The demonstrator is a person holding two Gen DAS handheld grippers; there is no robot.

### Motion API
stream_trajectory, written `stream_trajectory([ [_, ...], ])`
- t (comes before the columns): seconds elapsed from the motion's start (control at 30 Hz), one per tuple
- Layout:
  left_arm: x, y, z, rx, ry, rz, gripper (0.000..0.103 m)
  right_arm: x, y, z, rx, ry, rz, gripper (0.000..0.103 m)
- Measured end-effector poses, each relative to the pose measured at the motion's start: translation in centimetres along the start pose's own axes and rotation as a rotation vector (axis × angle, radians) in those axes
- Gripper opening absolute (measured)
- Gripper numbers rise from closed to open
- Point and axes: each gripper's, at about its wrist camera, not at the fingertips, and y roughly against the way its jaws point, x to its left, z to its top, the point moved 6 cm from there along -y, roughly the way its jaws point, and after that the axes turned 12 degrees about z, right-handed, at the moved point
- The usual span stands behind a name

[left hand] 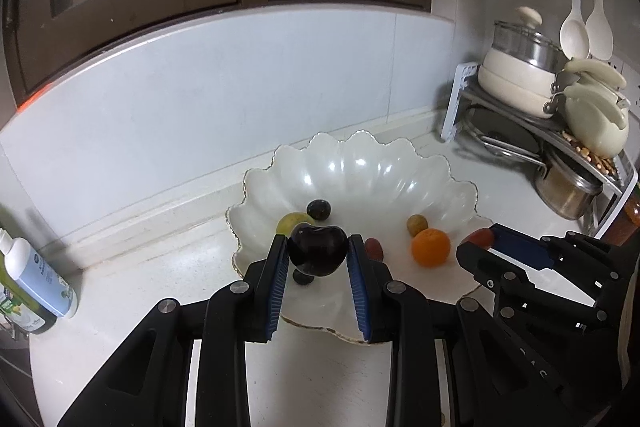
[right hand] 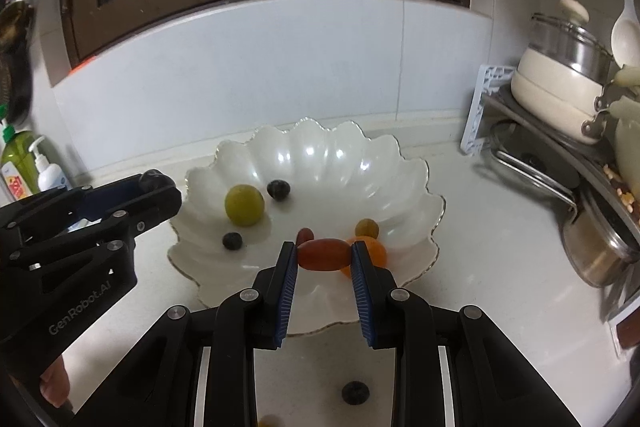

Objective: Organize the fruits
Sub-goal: 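Carry the dark plum and red date with both tools over the bowl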

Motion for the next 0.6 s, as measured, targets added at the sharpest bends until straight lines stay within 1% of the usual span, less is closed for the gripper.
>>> stream_trajectory([
  [0.3, -0.4, -2.7, -0.6, 0.06, -0.028, 0.017, 0.03, -0.7, -2.0, -0.3, 0.057, -0.019, -0.003, 0.029],
  [0.5, -0.8, -4.5, -1.4, 0.114, -0.038, 0.01, 0.03, -1.0, -3.2, -0.7, 0.097, -0.029, -0.005, 0.029],
  [0.6, -1.1, -5.1, -1.7, 0.127, -0.047, 0.012, 0.03, -1.4, -3.5, -0.8, 0.107, -0.041, -0.006, 0.03],
])
